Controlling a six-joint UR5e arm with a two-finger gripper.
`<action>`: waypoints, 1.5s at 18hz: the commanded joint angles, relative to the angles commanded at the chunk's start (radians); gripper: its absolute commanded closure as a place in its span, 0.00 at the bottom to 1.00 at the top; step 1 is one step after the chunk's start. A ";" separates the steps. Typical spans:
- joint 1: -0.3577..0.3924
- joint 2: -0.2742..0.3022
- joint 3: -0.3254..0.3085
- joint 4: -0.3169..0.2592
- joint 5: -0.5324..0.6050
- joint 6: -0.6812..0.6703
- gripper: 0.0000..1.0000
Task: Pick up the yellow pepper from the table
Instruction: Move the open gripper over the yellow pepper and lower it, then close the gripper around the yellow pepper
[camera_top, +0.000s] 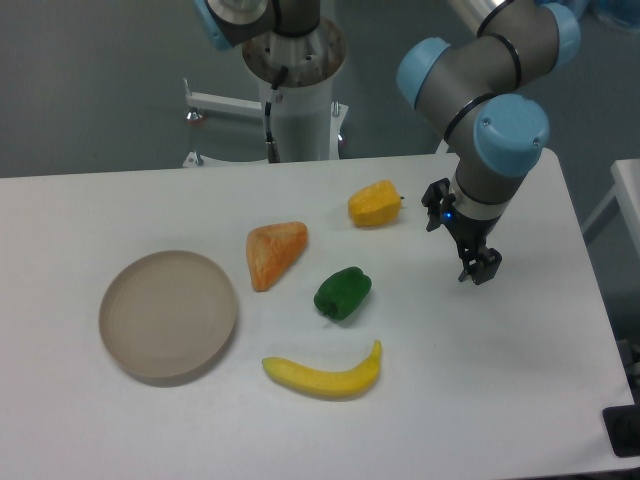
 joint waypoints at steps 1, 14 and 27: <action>0.000 0.000 -0.002 0.000 0.000 0.000 0.00; 0.018 0.171 -0.309 0.011 0.005 0.059 0.00; 0.052 0.308 -0.707 0.343 -0.041 0.155 0.00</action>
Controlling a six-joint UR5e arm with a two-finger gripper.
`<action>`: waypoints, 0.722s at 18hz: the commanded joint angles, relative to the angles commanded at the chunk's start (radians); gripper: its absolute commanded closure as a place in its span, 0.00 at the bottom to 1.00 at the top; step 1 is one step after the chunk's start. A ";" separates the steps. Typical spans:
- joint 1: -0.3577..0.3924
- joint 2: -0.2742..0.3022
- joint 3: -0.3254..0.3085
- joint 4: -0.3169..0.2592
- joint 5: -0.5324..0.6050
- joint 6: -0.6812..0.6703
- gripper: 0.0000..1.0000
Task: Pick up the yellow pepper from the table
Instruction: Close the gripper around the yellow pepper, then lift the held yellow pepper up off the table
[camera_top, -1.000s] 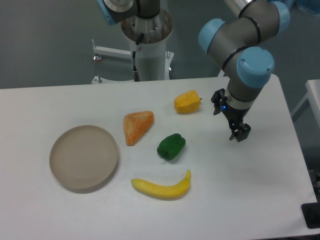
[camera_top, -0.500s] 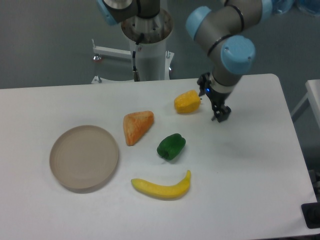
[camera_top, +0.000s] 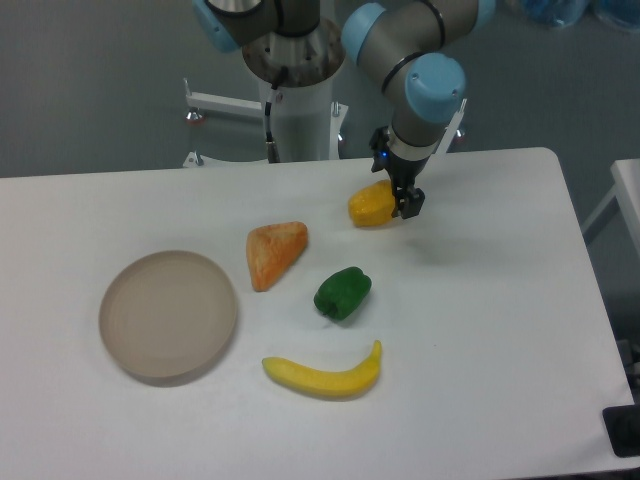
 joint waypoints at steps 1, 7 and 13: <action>-0.003 0.000 -0.011 0.017 -0.005 -0.002 0.00; -0.011 -0.015 -0.026 0.069 -0.011 0.008 0.35; -0.002 -0.005 0.026 0.051 0.006 -0.008 0.58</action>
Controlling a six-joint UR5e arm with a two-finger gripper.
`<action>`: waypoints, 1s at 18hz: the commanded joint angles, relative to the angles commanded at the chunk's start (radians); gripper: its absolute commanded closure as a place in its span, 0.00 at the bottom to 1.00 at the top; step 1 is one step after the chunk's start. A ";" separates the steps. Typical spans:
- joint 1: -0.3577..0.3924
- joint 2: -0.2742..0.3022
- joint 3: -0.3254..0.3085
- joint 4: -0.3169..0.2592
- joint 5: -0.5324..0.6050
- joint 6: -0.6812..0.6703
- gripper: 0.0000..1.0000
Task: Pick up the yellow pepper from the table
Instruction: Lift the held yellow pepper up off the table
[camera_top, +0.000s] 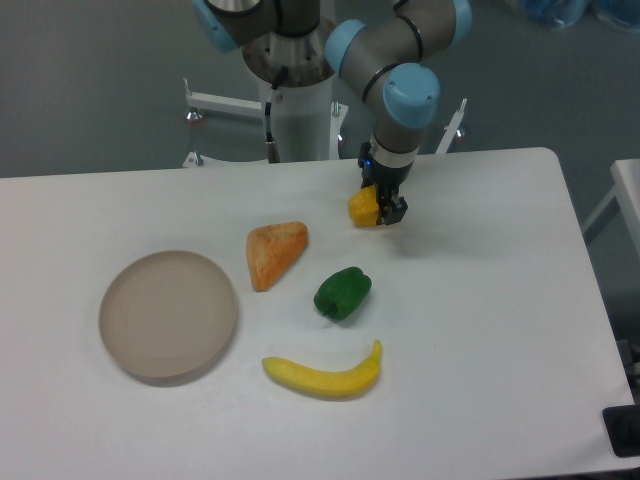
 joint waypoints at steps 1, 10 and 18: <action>0.000 0.000 0.024 -0.008 0.005 0.000 0.59; 0.015 -0.070 0.336 -0.239 0.000 -0.094 0.67; -0.027 -0.261 0.634 -0.345 0.014 -0.110 0.65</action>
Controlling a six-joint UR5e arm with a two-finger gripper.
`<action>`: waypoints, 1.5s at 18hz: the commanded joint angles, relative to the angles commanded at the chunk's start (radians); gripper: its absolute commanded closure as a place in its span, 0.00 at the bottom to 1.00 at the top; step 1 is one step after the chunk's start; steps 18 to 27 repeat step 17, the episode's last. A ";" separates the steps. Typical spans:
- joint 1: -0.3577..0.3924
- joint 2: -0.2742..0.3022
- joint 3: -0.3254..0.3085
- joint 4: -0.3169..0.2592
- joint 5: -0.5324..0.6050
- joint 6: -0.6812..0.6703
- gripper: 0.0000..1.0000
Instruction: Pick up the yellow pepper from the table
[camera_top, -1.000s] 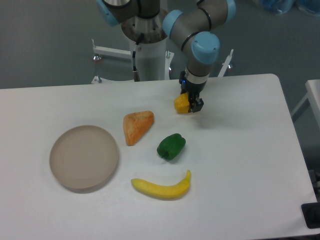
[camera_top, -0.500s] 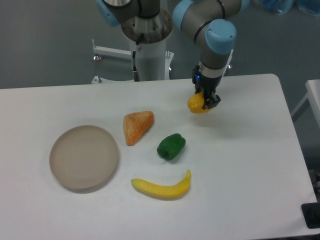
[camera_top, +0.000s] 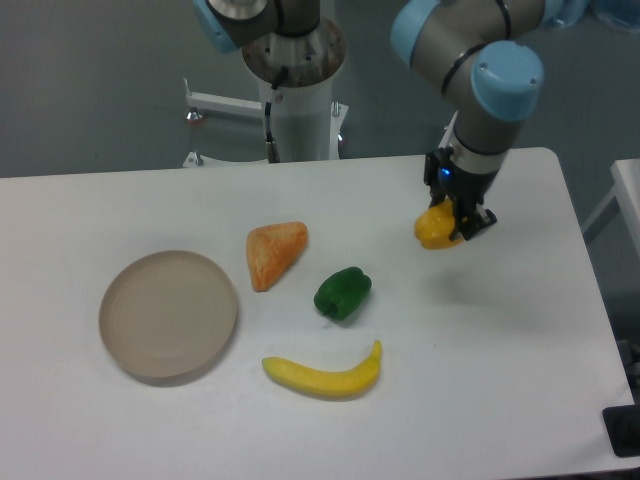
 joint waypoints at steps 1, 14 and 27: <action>-0.003 -0.008 0.006 0.002 0.000 0.000 0.65; -0.038 -0.055 0.038 0.009 0.029 -0.066 0.65; -0.038 -0.054 0.038 0.008 0.029 -0.066 0.65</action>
